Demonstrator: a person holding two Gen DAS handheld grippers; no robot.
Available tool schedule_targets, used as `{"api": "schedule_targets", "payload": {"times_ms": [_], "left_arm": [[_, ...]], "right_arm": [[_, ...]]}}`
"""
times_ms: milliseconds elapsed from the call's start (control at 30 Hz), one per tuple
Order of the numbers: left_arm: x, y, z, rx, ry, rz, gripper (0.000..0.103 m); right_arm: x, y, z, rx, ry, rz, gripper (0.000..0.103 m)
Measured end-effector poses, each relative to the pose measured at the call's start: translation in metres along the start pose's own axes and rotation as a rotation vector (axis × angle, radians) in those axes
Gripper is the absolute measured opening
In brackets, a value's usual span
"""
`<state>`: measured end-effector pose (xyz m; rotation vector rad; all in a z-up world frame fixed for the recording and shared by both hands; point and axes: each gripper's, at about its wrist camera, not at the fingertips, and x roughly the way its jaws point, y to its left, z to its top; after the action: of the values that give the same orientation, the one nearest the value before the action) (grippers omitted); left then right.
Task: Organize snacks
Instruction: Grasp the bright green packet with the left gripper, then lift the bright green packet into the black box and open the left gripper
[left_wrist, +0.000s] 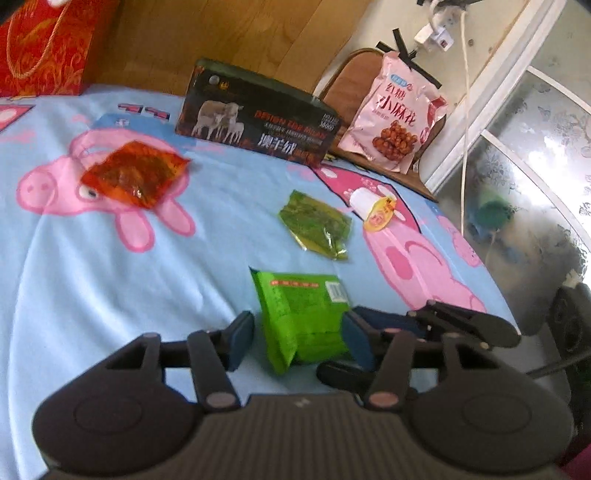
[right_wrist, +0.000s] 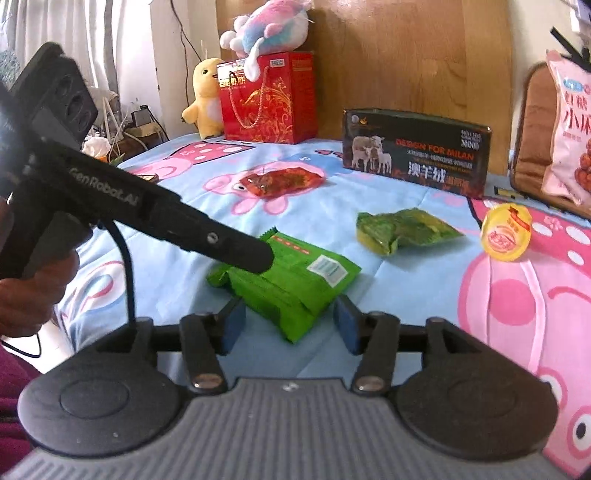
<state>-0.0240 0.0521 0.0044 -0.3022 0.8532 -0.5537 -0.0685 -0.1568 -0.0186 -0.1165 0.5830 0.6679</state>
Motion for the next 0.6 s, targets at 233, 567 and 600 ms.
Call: {"api": "schedule_targets", "payload": {"times_ms": [233, 567, 600], "left_arm": [[-0.001, -0.004, 0.008, 0.017, -0.019, -0.013, 0.04], [0.0, -0.004, 0.076, 0.068, -0.15, -0.002, 0.04], [0.001, -0.002, 0.088, 0.064, -0.168, -0.002, 0.04]], "right_arm": [[0.002, 0.007, 0.004, -0.059, -0.012, -0.013, 0.043], [0.013, -0.016, 0.052, -0.047, -0.128, -0.05, 0.043], [0.017, -0.02, 0.06, -0.044, -0.141, -0.053, 0.043]]}}
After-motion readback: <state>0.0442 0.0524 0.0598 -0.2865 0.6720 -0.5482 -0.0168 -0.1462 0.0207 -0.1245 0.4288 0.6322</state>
